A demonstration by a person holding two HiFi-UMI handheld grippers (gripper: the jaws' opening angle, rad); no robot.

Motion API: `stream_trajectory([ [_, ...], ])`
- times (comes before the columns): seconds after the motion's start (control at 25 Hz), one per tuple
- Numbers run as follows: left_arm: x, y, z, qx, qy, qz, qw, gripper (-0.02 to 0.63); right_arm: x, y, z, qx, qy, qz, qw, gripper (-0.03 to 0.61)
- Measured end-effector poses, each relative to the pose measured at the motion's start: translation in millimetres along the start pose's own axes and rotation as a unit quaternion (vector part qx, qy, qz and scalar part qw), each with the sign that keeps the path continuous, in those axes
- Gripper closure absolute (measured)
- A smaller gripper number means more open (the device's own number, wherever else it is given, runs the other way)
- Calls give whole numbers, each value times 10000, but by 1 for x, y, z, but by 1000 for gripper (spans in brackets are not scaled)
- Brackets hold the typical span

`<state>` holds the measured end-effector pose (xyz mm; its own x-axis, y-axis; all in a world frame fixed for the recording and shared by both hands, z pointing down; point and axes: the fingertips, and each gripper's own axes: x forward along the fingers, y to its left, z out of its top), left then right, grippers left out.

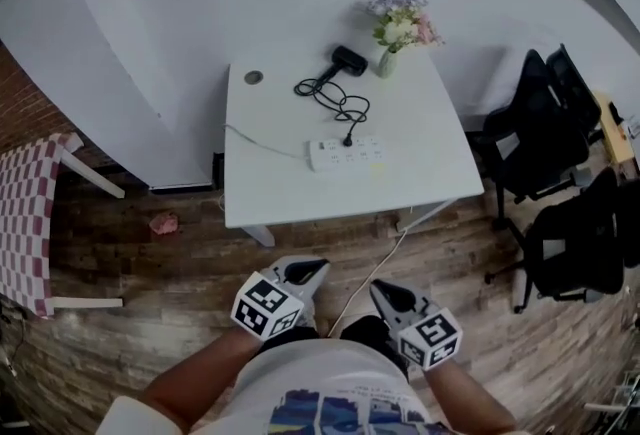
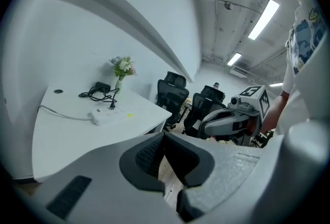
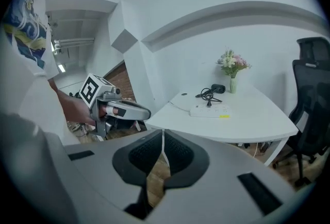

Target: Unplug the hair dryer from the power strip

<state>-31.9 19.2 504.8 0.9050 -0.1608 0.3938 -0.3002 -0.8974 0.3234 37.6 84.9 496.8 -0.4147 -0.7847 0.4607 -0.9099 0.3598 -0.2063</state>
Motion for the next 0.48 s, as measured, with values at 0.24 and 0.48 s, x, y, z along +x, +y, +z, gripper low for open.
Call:
stream_trajectory([
  [0.24,15,47,4,-81,101,68,9999,611,32,-3,11,-210,194,57,9996,565],
  [0.48,39,87,9,-120,113,230,9996,612,63,-36,25,-254,318,96,9991,558],
])
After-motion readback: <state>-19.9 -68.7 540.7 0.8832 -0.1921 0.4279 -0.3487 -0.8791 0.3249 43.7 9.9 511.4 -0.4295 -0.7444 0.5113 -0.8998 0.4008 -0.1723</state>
